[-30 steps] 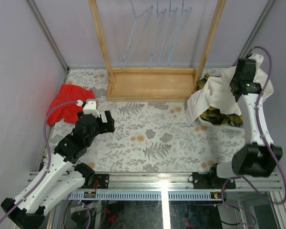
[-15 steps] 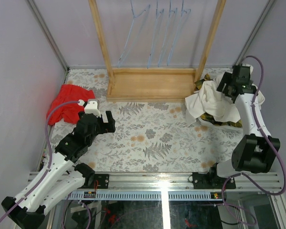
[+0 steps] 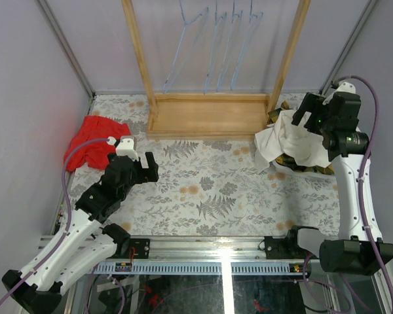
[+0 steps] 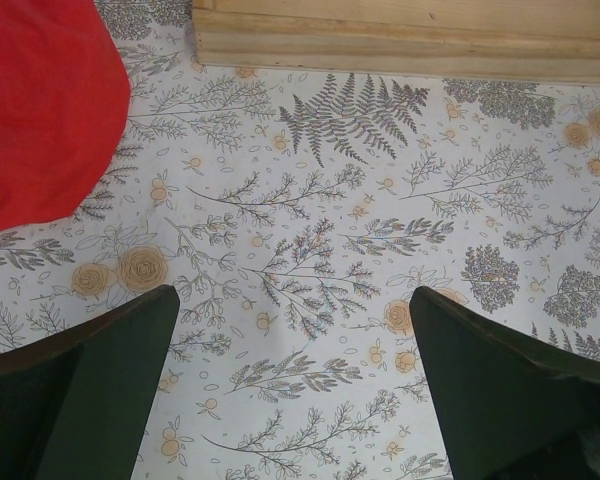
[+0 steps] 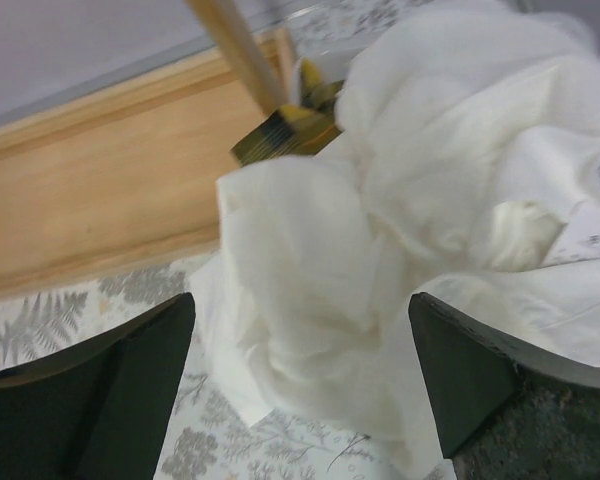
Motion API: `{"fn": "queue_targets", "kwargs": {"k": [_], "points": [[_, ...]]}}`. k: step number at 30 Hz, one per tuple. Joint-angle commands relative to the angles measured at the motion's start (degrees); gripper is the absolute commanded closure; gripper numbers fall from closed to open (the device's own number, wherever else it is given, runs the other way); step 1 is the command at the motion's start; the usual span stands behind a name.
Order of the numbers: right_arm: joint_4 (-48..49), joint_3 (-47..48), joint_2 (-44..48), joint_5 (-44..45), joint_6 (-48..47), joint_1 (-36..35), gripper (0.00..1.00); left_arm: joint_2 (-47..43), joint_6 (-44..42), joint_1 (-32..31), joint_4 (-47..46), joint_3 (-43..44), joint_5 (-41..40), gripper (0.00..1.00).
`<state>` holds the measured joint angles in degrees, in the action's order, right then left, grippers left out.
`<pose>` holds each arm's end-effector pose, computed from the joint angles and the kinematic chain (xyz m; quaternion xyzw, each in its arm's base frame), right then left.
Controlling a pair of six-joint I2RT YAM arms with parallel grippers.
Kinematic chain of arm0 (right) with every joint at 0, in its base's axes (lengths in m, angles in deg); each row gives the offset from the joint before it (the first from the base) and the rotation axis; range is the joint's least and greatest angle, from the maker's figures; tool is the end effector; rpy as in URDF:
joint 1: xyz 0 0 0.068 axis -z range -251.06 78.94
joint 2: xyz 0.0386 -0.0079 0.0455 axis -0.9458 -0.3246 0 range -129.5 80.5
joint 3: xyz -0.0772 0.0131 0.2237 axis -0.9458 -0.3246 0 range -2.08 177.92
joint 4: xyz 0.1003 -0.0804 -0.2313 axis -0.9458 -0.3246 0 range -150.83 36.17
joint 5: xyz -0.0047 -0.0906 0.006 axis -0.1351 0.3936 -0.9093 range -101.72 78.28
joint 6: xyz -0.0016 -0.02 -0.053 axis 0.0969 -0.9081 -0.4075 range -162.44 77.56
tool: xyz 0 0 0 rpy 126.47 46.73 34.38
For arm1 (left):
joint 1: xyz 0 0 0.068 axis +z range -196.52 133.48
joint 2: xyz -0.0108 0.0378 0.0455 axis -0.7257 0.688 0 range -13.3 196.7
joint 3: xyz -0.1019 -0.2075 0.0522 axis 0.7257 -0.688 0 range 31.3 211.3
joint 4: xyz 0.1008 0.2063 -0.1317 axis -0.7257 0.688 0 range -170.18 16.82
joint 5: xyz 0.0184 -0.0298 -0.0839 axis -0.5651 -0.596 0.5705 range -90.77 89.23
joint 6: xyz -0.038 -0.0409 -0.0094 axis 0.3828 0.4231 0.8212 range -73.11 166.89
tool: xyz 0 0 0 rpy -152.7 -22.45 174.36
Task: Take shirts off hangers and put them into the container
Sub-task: Place the shirt in the bin.
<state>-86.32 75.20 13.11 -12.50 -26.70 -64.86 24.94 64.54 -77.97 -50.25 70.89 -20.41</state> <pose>0.2706 -0.0287 0.3809 0.1546 0.8175 0.0518 0.5524 0.1661 -0.0861 0.2665 0.0152 0.8515 -0.0756 0.5187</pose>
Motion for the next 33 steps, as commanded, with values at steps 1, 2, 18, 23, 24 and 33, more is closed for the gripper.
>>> {"fn": "queue_targets", "kwargs": {"k": [1,2,18,23,24,33], "points": [[-1.13,-1.71,1.56,-1.3,0.33,-6.25,0.06,-0.19,-0.86,0.23,-3.83,-0.22,0.14,0.0],[-1.85,-1.6,1.5,-0.86,-0.11,-8.24,0.07,-0.15,-0.86,0.24,-3.83,-0.22,0.07,0.0],[1.75,-25.1,8.83,32.71,16.74,-41.12,0.14,0.62,-0.6,0.24,-3.73,-0.13,-0.19,0.0],[7.96,-29.61,8.36,39.88,19.64,-41.4,0.18,0.61,-0.6,0.24,-3.67,-0.18,0.21,0.0],[10.66,-30.65,8.23,40.38,18.66,-41.36,0.2,0.67,-0.6,0.24,-3.72,-0.15,0.16,0.0],[19.24,-31.25,-0.62,43.38,16.55,-41.35,0.5,0.55,-0.51,0.24,-3.58,-0.13,0.17,0.0]]}}
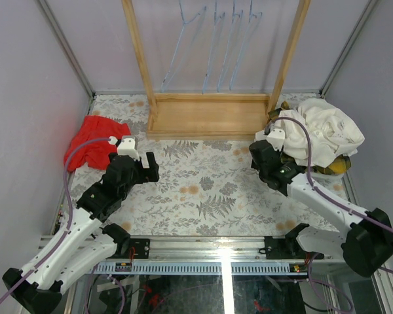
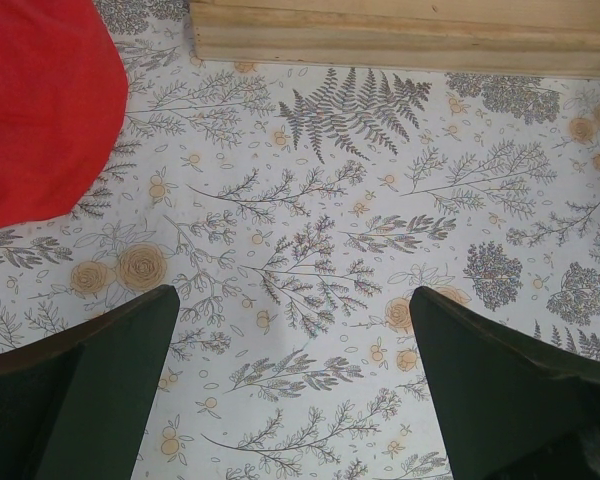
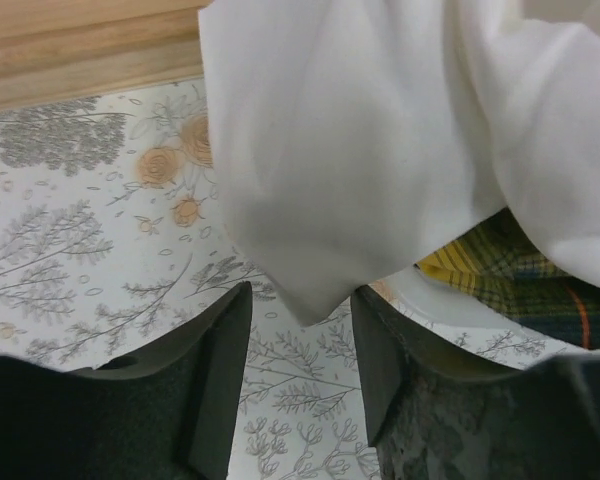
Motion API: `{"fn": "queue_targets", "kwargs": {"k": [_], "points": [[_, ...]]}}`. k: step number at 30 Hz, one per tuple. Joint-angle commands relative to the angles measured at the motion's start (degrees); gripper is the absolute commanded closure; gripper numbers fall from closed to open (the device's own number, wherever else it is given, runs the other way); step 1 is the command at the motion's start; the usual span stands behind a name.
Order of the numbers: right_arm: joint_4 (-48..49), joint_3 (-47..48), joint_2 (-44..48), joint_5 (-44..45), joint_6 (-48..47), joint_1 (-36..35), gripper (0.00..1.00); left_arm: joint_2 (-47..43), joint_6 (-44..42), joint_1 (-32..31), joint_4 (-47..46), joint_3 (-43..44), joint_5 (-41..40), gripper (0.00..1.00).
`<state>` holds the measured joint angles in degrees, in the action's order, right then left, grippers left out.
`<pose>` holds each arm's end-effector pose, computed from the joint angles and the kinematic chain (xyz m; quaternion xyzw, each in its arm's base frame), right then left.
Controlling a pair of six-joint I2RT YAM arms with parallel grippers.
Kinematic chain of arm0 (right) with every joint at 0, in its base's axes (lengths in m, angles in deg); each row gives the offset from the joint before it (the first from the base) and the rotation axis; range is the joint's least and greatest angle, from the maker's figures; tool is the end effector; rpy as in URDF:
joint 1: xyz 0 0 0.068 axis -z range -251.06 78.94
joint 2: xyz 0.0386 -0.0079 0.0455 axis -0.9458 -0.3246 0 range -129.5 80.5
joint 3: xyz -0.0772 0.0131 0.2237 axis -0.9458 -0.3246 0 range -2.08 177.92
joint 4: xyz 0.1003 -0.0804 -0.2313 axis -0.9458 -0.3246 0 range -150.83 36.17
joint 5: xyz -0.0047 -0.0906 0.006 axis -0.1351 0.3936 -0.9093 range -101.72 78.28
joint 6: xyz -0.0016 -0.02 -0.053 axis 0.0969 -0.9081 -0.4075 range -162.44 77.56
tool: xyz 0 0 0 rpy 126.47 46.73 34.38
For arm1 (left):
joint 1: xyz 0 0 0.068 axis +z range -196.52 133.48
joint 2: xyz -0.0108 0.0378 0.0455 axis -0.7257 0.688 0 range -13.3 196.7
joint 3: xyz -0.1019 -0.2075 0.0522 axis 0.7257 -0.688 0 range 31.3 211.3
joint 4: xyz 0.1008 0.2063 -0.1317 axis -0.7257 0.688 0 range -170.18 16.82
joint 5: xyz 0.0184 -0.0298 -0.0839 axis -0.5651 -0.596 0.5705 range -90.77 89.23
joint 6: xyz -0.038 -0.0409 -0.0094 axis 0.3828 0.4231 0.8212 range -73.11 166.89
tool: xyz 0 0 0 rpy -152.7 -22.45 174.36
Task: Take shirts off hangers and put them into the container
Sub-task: Place the shirt in the bin, then adjust the shirt in the bin.
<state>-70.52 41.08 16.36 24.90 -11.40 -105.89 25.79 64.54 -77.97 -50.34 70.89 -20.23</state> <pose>0.2254 0.1282 0.2199 0.1102 0.8562 -0.0090 0.5047 0.1681 -0.0874 0.2642 0.0174 0.8548 -0.0740 0.5134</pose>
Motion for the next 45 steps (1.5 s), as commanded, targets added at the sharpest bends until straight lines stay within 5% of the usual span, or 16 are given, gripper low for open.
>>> {"fn": "queue_targets", "kwargs": {"k": [1,6,12,18,21,30,39,42,45], "points": [[2.09,4.03,-4.48,7.41,1.89,-0.33,0.53,-0.36,-0.47,0.2,-3.48,-0.17,-0.14,0.0],[2.99,4.43,0.36,5.17,-0.34,-0.34,0.9,-0.09,-0.53,0.2,-3.7,-0.24,0.11,0.0],[3.97,8.08,9.0,7.82,-8.52,-0.24,0.96,0.25,-0.69,0.22,-3.71,-0.17,0.31,0.0],[1.47,19.67,4.24,18.47,-21.94,0.62,0.97,-0.08,-0.74,0.24,-3.66,-0.09,0.48,0.0],[-0.75,22.78,0.34,16.61,-24.8,6.73,0.96,-0.52,-0.54,0.23,-3.52,-0.18,0.48,0.0],[-5.42,21.91,-9.71,3.57,-14.77,29.15,0.96,-0.65,-0.61,0.28,-3.56,-0.23,0.82,0.0],[-7.79,14.93,-23.05,-7.74,-7.84,34.45,0.93,-0.33,-0.83,0.24,-3.88,-0.39,0.89,0.0],[-9.71,15.92,-21.24,-5.63,-6.24,34.48,0.88,0.4,-0.79,0.24,-3.81,-0.21,1.22,0.0],[-7.17,16.56,-12.3,-6.67,-7.4,34.48,0.72,0.71,-0.86,0.23,-3.87,-0.15,1.29,0.0]]}}
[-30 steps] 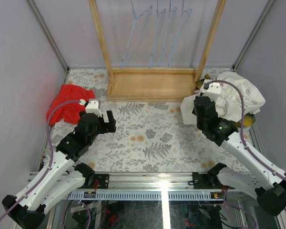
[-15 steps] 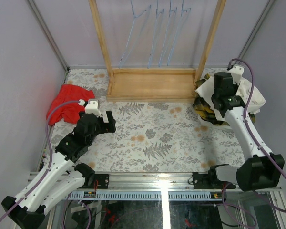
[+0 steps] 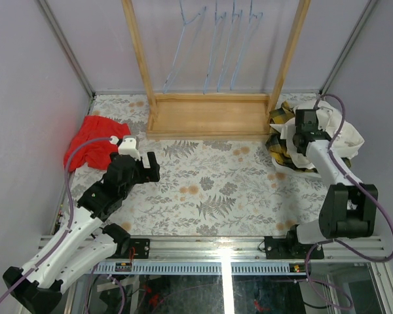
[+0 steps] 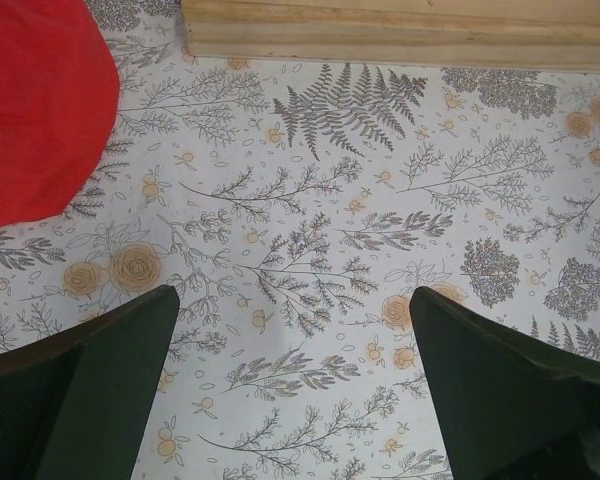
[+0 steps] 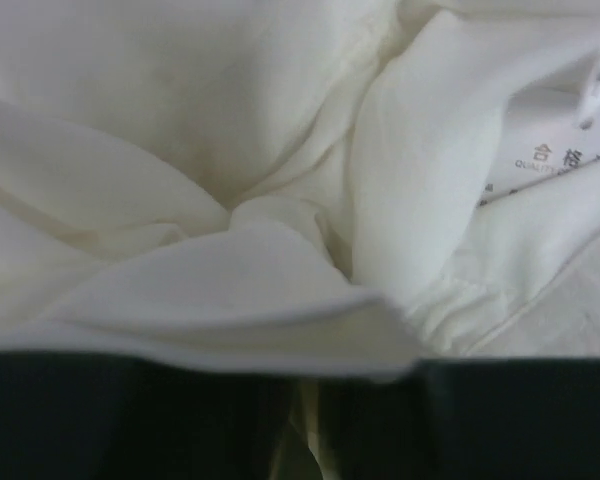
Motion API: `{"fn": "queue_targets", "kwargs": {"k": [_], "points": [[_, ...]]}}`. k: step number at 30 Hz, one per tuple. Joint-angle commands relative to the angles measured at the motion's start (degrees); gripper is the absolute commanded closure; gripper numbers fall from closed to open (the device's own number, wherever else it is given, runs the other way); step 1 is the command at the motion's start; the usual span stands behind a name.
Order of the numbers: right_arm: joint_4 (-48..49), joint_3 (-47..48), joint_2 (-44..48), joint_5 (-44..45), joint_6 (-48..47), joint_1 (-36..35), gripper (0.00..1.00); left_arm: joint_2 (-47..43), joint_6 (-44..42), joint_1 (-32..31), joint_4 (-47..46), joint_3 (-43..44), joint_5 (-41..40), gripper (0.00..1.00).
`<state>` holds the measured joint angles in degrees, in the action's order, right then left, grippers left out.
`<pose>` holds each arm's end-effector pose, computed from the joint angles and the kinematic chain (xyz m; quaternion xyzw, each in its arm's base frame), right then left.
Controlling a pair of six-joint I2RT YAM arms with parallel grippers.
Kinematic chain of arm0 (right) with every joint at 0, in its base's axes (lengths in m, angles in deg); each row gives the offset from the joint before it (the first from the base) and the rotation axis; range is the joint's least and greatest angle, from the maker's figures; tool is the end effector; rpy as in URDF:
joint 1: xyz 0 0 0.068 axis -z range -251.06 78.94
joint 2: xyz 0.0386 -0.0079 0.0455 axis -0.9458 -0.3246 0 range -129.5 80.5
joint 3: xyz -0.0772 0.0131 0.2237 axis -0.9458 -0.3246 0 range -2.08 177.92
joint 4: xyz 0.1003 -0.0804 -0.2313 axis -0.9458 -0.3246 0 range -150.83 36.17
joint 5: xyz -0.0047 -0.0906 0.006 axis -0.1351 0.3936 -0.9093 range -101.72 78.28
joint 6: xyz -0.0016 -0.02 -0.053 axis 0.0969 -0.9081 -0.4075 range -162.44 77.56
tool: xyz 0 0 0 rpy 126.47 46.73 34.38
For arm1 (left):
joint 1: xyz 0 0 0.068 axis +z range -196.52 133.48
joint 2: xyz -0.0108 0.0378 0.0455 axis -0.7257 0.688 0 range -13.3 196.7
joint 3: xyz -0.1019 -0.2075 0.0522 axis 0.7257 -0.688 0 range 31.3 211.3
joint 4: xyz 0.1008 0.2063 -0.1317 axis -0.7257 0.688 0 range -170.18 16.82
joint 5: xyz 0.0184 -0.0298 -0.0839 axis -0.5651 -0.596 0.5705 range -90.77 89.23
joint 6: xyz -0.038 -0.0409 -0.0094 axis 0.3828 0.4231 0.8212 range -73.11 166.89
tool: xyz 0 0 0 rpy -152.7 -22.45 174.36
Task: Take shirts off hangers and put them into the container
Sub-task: Adjust the shirt in the bin.
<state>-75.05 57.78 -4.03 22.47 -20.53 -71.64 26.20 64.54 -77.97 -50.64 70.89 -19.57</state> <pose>0.3236 -0.0188 0.2134 0.2724 0.8502 -0.1972 0.4052 0.1691 -0.0885 0.2634 0.0205 0.8557 -0.0782 0.5110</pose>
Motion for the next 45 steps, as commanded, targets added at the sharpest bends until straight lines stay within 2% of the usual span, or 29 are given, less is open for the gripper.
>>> {"fn": "queue_targets", "kwargs": {"k": [1,3,6,7,13,17,20,21,23,25,29,31,33,36,40,45], "points": [[-1.17,0.16,10.83,-5.92,0.5,0.24,0.64,0.37,-0.91,0.25,-3.55,-0.13,0.62,0.0],[-0.19,1.66,14.73,-9.21,-1.69,0.23,0.44,0.57,-0.95,0.24,-3.59,-0.13,0.56,0.0],[-4.75,7.31,16.54,-8.98,-2.1,0.23,0.27,0.62,-0.95,0.24,-3.55,-0.06,0.47,0.0],[-6.35,8.75,17.01,-7.98,-1.92,0.22,0.25,0.5,-0.95,0.24,-3.53,-0.07,0.52,0.0],[-5.68,11.31,22.51,-9.38,-0.54,0.23,0.24,-0.05,-0.99,0.16,-3.74,-0.31,0.76,0.0],[-5.53,13.83,21.79,-22.82,-0.81,0.23,0.21,0.05,-0.99,0.22,-3.61,-0.3,0.88,0.0],[-3.59,14.63,18.5,-37.07,-1.01,0.23,0.31,0.0,-0.97,0.28,-3.64,-0.2,0.87,0.0],[-2.49,14.44,17.15,-41.53,-0.93,0.18,0.38,0.04,-0.96,0.27,-3.62,-0.22,0.84,0.0],[-3.2,15.52,13.34,-46.92,-1.0,0.14,0.45,-0.03,-0.95,0.23,-3.53,-0.13,0.79,0.0],[-5.26,16.61,8.73,-42.12,-0.7,0.14,0.49,-0.16,-0.78,0.25,-3.37,-0.14,0.71,0.0],[-7.47,15.03,3.63,-19.25,-2.09,0.11,0.46,-0.53,-0.62,0.21,-3.35,-0.22,0.65,0.0],[-4.46,9.24,3.13,-9.04,-2.91,0.18,0.44,-0.65,-0.57,0.2,-3.31,-0.37,0.72,0.0],[-1.72,4.17,1.8,-9.12,-3.42,0.31,0.44,-0.63,-0.83,0.24,-3.6,-0.39,0.4,0.0],[-3.51,0.37,-2.87,-16.46,-1.61,0.33,0.44,0.13,-1.03,0.24,-3.61,-0.16,0.52,0.0],[-2.67,-4.25,-4.81,-16.81,0.2,0.32,0.39,0.59,-0.79,0.22,-3.5,-0.2,1.4,0.0],[-5.99,0.07,0.57,-17.65,-1.98,0.32,0.29,0.8,-0.94,0.24,-3.61,-0.18,1.49,0.0]]}}
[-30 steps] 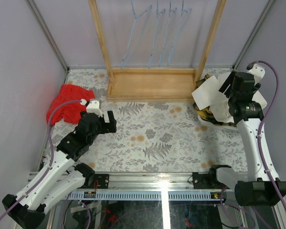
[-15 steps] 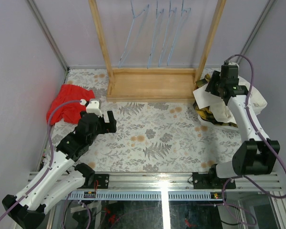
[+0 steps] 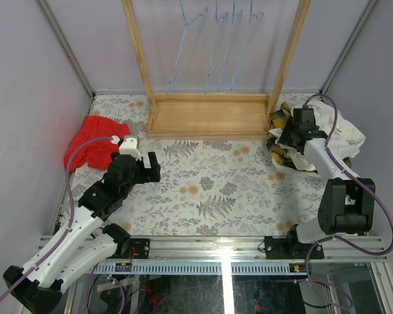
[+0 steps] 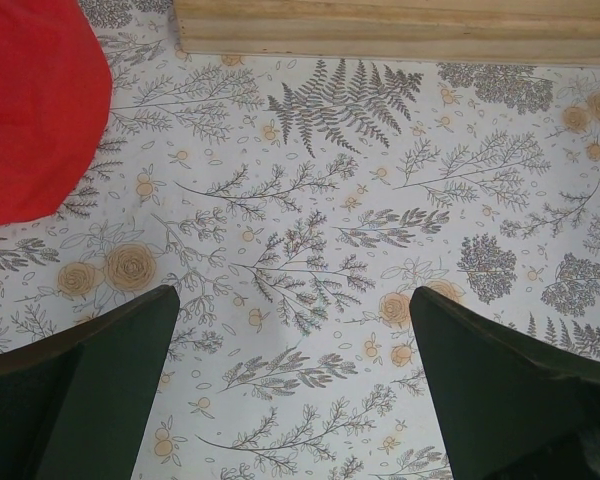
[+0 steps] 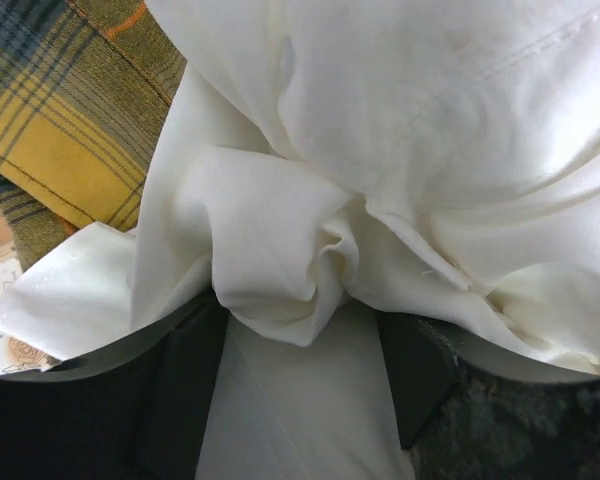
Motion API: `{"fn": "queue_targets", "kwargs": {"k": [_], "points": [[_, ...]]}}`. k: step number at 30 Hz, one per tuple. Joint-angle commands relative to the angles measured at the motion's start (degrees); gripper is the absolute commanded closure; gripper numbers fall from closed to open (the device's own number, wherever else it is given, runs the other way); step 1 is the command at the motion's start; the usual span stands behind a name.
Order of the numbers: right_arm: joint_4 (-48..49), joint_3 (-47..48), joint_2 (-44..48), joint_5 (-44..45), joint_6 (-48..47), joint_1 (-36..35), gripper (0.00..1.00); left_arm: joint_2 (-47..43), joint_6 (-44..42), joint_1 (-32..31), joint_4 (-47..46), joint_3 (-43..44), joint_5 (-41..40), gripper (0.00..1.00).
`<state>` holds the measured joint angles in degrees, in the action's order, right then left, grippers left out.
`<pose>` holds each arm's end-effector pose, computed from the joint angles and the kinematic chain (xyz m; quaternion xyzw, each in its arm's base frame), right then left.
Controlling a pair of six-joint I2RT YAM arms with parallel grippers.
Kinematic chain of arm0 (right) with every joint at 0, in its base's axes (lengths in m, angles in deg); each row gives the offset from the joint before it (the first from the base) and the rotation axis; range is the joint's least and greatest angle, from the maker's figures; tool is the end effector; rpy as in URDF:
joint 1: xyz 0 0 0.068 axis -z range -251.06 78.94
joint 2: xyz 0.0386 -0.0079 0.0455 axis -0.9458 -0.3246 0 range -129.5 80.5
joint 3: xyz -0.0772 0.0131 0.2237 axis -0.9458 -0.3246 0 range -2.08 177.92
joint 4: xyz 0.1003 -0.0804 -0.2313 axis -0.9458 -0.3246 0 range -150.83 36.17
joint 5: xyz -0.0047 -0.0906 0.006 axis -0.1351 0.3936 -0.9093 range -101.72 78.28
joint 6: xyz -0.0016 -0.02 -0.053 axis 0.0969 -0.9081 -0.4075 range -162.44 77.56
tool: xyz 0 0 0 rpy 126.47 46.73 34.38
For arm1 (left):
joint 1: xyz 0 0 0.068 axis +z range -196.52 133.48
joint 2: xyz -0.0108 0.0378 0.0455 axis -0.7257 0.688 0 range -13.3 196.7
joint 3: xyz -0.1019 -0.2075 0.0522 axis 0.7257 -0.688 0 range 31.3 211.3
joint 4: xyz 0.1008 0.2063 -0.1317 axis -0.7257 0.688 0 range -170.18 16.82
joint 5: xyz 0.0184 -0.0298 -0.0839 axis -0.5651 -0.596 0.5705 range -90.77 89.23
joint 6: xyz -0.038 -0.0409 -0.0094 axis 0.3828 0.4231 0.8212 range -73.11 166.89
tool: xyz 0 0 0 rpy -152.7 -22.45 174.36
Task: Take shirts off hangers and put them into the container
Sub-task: Adjust the shirt in the bin.
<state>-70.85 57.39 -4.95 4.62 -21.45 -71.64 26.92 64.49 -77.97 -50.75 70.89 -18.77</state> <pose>0.3336 -0.0076 0.2082 0.2165 0.8834 -0.0542 0.4121 0.1707 -0.0901 0.2613 0.0255 0.8588 -0.0814 0.5052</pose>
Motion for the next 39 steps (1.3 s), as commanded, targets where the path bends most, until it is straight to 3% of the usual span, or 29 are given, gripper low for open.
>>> {"fn": "queue_targets", "kwargs": {"k": [1,9,17,23,28,34,39], "points": [[-10.86,1.84,3.78,-0.73,-1.89,0.29,0.28,0.22,-0.95,0.24,-3.57,-0.16,0.43,0.0],[-12.3,5.43,17.12,-9.78,-4.72,0.32,0.12,2.09,-1.44,0.24,-3.01,0.91,1.01,0.0],[-6.79,-0.76,29.63,-16.96,-2.42,0.31,0.04,3.23,-0.33,0.24,-1.37,3.45,0.23,0.0],[-3.93,-0.35,36.17,-24.76,-4.99,0.32,0.02,5.01,4.73,1.18,-2.9,4.55,1.29,0.0],[-2.58,0.69,40.04,-26.65,-7.44,0.32,0.0,7.69,7.79,8.06,-3.21,8.62,6.5,0.0],[-7.42,6.64,40.09,-25.79,-8.03,0.3,0.01,8.05,7.85,22.06,0.46,15.79,13.35,0.0],[-10.56,10.46,40.52,-24.19,-8.69,0.32,0.01,6.65,8.67,24.95,4.79,22.41,7.74,0.0]]}}
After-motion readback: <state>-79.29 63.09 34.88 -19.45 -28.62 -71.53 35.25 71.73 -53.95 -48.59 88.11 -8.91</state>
